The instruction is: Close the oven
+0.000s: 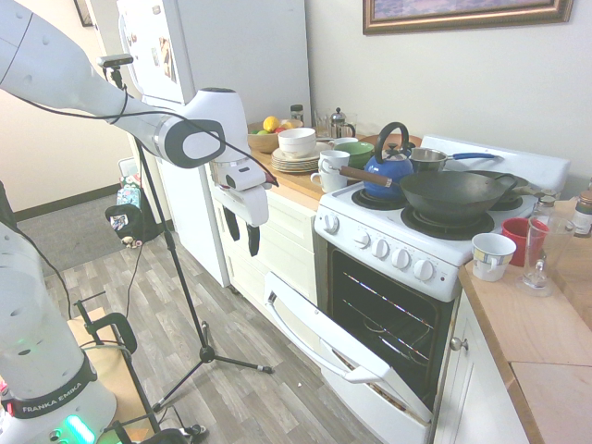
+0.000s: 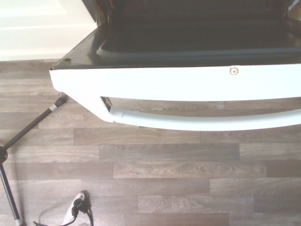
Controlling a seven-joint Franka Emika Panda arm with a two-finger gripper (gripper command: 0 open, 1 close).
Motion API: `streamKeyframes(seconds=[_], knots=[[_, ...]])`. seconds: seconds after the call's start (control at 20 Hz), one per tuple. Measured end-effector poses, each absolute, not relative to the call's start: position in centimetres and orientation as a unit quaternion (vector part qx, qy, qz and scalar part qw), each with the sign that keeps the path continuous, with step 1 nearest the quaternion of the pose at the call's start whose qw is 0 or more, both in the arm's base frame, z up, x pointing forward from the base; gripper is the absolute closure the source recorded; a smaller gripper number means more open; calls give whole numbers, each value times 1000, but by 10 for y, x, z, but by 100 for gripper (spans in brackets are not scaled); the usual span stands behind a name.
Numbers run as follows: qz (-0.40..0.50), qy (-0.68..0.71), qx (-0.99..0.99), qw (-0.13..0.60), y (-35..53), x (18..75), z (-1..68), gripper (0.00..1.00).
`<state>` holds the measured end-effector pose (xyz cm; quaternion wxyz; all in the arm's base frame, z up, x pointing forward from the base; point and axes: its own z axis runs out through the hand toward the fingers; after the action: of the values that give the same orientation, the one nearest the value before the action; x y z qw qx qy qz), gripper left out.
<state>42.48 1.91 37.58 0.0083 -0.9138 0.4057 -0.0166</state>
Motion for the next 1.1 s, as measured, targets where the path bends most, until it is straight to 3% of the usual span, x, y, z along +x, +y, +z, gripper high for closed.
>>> streamKeyframes(seconds=[0.25,0.6,1.1], knots=[[1,399,-917,0,24,423,363,0],[33,407,-913,-19,33,413,276,0],[-4,419,-908,16,17,459,179,0]])
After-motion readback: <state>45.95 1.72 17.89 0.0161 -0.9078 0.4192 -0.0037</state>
